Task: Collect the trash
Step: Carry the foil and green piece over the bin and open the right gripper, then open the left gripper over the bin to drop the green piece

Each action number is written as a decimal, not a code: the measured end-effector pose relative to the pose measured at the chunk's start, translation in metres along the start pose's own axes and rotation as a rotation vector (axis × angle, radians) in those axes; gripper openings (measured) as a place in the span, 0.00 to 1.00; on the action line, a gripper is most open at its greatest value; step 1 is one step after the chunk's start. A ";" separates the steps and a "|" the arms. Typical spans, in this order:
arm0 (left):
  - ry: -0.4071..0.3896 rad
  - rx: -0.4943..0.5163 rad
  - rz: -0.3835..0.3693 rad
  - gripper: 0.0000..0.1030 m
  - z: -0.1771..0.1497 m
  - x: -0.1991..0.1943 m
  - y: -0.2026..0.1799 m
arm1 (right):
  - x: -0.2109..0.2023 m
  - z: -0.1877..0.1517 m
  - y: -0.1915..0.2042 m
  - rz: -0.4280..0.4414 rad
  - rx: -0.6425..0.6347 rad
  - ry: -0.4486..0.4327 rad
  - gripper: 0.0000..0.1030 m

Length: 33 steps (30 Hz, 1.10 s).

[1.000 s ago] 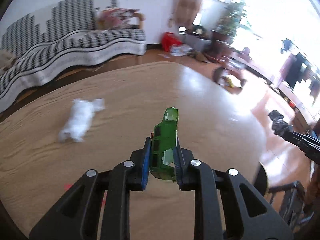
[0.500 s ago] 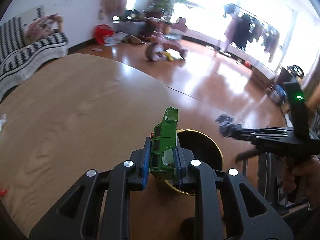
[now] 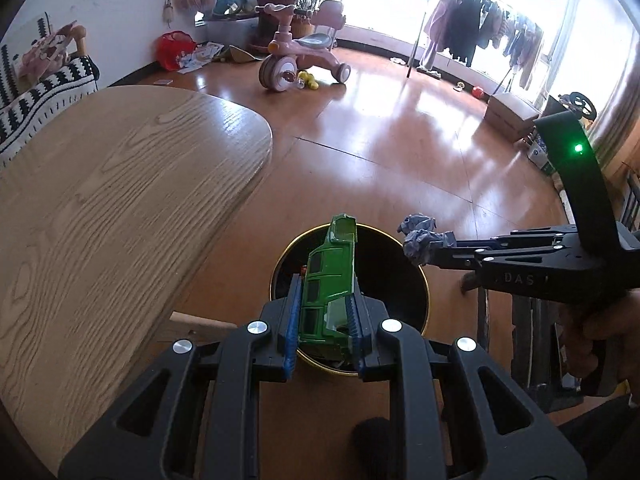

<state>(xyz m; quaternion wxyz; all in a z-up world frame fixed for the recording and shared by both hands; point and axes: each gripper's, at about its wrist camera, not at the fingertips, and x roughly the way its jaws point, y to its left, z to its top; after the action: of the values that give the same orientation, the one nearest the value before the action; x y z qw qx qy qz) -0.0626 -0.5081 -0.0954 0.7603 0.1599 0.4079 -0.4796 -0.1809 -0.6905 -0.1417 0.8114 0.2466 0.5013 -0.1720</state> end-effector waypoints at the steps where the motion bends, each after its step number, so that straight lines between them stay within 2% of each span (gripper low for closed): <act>1: 0.000 -0.002 -0.001 0.20 0.000 0.000 0.001 | 0.000 0.000 0.000 0.000 0.002 -0.002 0.16; 2: 0.001 -0.003 -0.002 0.20 0.001 0.001 0.001 | -0.001 0.001 -0.001 0.003 0.002 -0.005 0.16; 4: 0.003 -0.002 -0.004 0.20 0.003 0.004 0.000 | -0.003 0.001 -0.002 0.002 0.004 -0.010 0.23; 5: 0.004 -0.002 -0.006 0.20 0.003 0.005 0.000 | -0.005 0.002 -0.003 0.003 0.006 -0.021 0.38; 6: 0.006 -0.001 -0.008 0.20 0.001 0.006 0.001 | -0.007 0.002 -0.004 0.002 0.008 -0.031 0.58; 7: 0.008 0.001 -0.009 0.20 0.000 0.007 0.001 | -0.010 0.002 -0.005 0.001 0.009 -0.046 0.63; 17: 0.049 0.012 -0.034 0.20 -0.004 0.026 -0.007 | -0.025 0.004 -0.009 -0.007 0.030 -0.087 0.65; 23: 0.051 0.020 -0.074 0.21 -0.002 0.034 -0.007 | -0.032 0.007 -0.014 -0.009 0.052 -0.110 0.67; 24: 0.049 0.022 -0.075 0.26 -0.002 0.034 -0.008 | -0.034 0.007 -0.014 -0.012 0.056 -0.117 0.69; 25: 0.046 0.024 -0.078 0.43 -0.002 0.035 -0.008 | -0.035 0.007 -0.014 -0.012 0.062 -0.122 0.70; 27: 0.028 0.025 -0.076 0.65 -0.001 0.034 -0.009 | -0.038 0.008 -0.015 -0.010 0.067 -0.128 0.70; 33: 0.008 0.007 -0.061 0.69 0.001 0.022 0.001 | -0.042 0.016 -0.004 0.002 0.062 -0.145 0.70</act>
<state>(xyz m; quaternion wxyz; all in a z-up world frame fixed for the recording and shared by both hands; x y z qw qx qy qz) -0.0571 -0.5215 -0.1125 0.7430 0.1519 0.4138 -0.5036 -0.1900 -0.7019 -0.0986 0.8377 0.2591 0.4355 -0.2038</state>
